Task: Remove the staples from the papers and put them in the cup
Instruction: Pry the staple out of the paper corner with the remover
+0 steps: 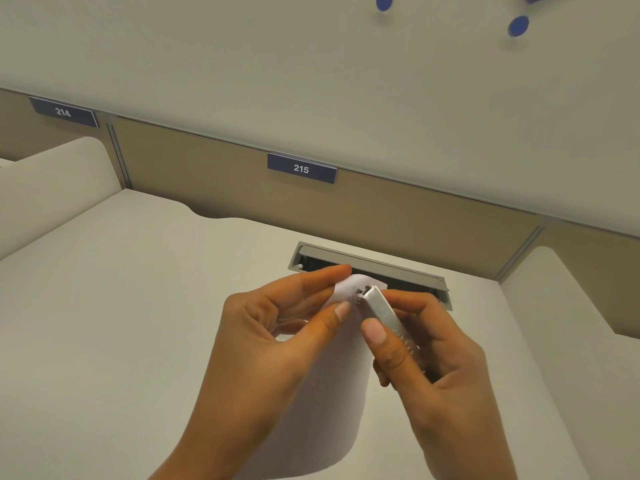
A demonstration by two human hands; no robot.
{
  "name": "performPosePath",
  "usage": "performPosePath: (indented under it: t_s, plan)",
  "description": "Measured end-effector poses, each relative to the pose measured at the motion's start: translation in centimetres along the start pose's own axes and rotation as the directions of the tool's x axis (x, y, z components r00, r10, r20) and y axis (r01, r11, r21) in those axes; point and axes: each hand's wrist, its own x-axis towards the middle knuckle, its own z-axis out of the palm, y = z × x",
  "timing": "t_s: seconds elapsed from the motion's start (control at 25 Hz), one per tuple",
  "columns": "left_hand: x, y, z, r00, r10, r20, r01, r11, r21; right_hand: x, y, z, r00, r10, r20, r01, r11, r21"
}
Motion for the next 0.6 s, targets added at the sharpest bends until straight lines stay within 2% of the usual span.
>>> performPosePath:
  t_s: [0.24,0.6]
  plan:
    - [-0.03,0.26,-0.33,1.0,0.027,0.002,-0.027,0.998,0.065,-0.23,-0.12,-0.09,0.994,-0.11,-0.023,0.107,0.988,-0.115]
    - [-0.35,-0.05,-0.46,0.997,0.074,0.012,-0.075,0.982,0.174,-0.3,0.44,0.07,0.989,-0.137,-0.055,0.125,0.978,-0.169]
